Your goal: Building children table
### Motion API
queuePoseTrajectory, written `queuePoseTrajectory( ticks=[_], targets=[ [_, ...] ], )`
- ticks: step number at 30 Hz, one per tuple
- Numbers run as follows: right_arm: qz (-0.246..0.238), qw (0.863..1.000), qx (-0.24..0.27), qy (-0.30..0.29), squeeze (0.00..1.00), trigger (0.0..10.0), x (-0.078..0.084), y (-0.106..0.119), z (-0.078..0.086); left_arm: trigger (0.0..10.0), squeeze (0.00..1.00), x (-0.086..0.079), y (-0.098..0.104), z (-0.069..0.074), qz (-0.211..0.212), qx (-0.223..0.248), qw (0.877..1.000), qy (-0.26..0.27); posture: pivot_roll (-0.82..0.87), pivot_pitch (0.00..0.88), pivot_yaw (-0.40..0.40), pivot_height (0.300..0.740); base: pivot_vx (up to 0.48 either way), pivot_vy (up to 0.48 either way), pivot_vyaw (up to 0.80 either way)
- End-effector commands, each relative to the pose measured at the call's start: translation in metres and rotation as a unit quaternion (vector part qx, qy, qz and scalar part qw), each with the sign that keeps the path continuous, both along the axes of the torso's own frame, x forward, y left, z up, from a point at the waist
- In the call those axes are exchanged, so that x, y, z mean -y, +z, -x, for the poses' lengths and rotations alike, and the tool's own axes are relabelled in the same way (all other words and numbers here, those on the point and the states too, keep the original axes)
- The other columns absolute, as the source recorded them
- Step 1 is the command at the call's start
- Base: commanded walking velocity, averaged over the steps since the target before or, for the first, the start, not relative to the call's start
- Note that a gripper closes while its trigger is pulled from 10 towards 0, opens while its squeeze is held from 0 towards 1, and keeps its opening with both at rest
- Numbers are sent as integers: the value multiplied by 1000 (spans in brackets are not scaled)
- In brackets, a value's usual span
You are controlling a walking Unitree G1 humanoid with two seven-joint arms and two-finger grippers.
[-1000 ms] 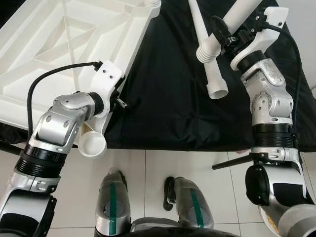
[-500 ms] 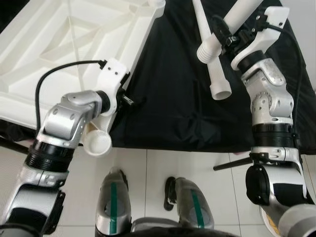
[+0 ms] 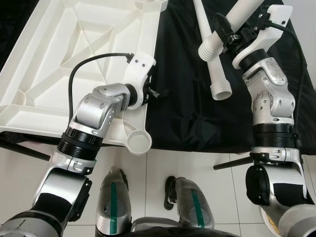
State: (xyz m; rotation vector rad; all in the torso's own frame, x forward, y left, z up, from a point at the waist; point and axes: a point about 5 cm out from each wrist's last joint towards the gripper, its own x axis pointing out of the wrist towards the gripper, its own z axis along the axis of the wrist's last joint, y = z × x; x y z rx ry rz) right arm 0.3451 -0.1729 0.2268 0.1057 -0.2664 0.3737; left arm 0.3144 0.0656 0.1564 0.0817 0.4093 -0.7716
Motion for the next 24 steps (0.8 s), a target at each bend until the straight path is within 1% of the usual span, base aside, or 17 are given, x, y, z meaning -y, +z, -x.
queuePoseTrajectory(
  ticks=[1,3,4,5,7,8,9,10,11,12,14,16,17,18,20,22,24],
  targets=[
    [-1,1000,3,-6,0,10000,4,1,2,10000,0,2,3,-3,1,10,1000,8,27,51,-19,740,0,0,0],
    [-2,1000,4,-6,0,10000,3,1,2,10000,0,2,11,-8,9,34,999,17,27,51,-16,740,0,0,0],
    [-2,1000,4,-6,0,10000,3,1,2,10000,0,2,11,-8,9,34,999,17,27,51,-16,740,0,0,0],
    [-3,1000,4,-6,0,10000,3,1,3,10000,0,0,16,-9,10,50,999,20,30,54,-16,740,0,0,0],
    [-3,1000,4,-6,0,10000,3,1,3,10000,0,0,16,-9,10,50,999,20,30,54,-16,740,0,0,0],
    [-3,1000,4,-6,0,10000,3,1,3,10000,0,-6,22,-10,14,66,998,21,30,57,-15,740,0,0,0],
    [-3,1000,4,-6,0,10000,3,0,3,10000,0,-15,29,-10,11,88,996,21,34,63,-14,740,0,0,0],
    [-3,1000,4,-6,0,10000,3,0,3,10000,0,-15,29,-10,11,88,996,21,34,63,-14,740,0,0,0],
    [-4,1000,4,-7,0,10000,3,0,4,10000,0,-27,33,-9,-2,100,995,17,38,69,-13,740,0,0,0],
    [-4,1000,4,-7,0,10000,3,0,4,10000,0,-27,33,-9,-2,100,995,17,38,69,-13,740,0,0,0],
    [-4,1000,3,-9,0,10000,4,-1,4,10000,0,-49,36,-2,-38,117,992,-3,46,76,-15,740,0,0,0],
    [-4,1000,1,-11,0,10000,5,-2,4,10000,0,-63,34,8,-66,127,989,-34,51,80,-18,740,0,0,0],
    [-4,1000,1,-11,0,10000,5,-2,4,10000,0,-63,34,8,-66,127,989,-34,51,80,-18,740,0,0,0],
    [-4,1000,1,-11,0,10000,5,-2,4,10000,0,-67,34,11,-73,128,988,-44,53,80,-19,740,0,0,0],
    [-4,1000,0,-9,0,10000,5,-2,3,10000,0,-76,33,23,-89,136,983,-83,59,83,-23,740,0,0,0],
    [-3,1000,1,-8,0,10000,4,-1,3,10000,0,-86,32,36,-101,131,979,-119,64,85,-25,740,0,0,0],
    [-3,1000,1,-8,0,10000,4,-1,3,10000,0,-86,32,36,-101,131,979,-119,64,85,-25,740,0,0,0]
  ],
)
